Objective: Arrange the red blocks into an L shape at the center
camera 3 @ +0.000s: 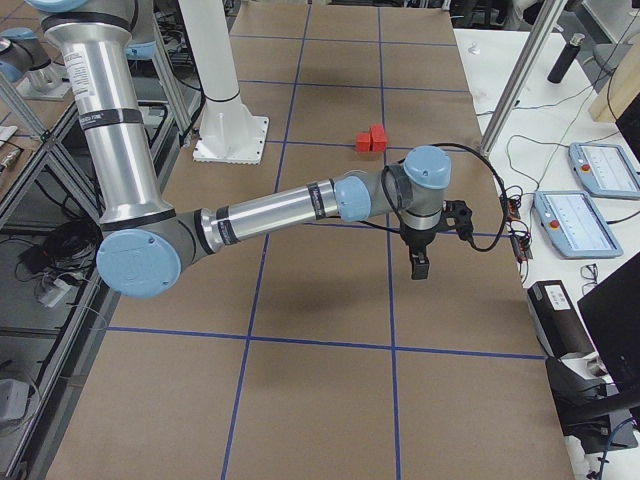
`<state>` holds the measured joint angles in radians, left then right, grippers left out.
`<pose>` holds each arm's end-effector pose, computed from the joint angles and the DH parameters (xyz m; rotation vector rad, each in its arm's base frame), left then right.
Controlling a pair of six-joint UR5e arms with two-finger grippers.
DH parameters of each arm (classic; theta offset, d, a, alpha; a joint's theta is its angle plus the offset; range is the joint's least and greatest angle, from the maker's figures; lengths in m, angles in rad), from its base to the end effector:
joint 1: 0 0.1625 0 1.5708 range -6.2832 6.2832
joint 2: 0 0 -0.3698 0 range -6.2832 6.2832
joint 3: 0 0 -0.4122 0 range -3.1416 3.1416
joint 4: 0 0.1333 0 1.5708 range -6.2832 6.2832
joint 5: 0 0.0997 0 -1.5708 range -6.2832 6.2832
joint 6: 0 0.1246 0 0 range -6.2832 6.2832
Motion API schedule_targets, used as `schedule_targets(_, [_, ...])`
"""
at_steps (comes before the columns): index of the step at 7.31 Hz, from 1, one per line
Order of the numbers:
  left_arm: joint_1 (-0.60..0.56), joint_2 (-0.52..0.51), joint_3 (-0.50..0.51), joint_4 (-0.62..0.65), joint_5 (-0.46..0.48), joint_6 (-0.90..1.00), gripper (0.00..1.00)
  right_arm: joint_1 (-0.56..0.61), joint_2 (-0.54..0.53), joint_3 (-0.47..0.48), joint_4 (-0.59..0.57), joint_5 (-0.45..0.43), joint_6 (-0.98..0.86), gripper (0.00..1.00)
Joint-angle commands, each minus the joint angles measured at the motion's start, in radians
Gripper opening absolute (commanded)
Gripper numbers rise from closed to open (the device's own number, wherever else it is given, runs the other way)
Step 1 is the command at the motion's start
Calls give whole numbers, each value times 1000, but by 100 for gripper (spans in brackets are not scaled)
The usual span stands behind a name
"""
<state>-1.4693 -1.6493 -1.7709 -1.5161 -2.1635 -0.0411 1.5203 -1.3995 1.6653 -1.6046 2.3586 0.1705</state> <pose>-0.0081 -0.5491 0.4964 0.1748 0.6045 0.1247 0.0158 -0.5795 0.4812 0.1320 -0.8034 0.0219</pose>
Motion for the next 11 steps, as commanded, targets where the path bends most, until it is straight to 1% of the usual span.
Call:
schedule_targets(1, [-95,25,75,-1,-2,121,100,53,-50,5,0,28,-8,99])
schedule_targets(2, [-95,25,135,-48,-1,133,100,61,-59,8,-3,28,-8,99])
schedule_targets(3, [-98,25,231,-149,-2,130,100,76,-81,13,0,31,-9,99])
schedule_targets(4, [-100,55,299,-276,-1,133,100,77,-128,13,8,36,-14,99])
schedule_targets(5, [-98,45,294,-320,-7,110,100,77,-137,20,12,44,-13,99])
schedule_targets(6, [-98,46,280,-323,-91,10,100,77,-138,25,12,50,-12,99])
schedule_targets(7, [-98,60,213,-300,-158,-44,100,77,-138,25,12,50,-12,99])
schedule_targets(8, [-97,83,142,-227,-160,-48,100,77,-142,27,11,53,-12,99])
schedule_targets(9, [-95,86,104,-167,-159,-49,100,77,-142,27,11,67,-12,99])
schedule_targets(11, [-95,88,111,-162,-156,-49,100,77,-142,27,12,70,-12,99])
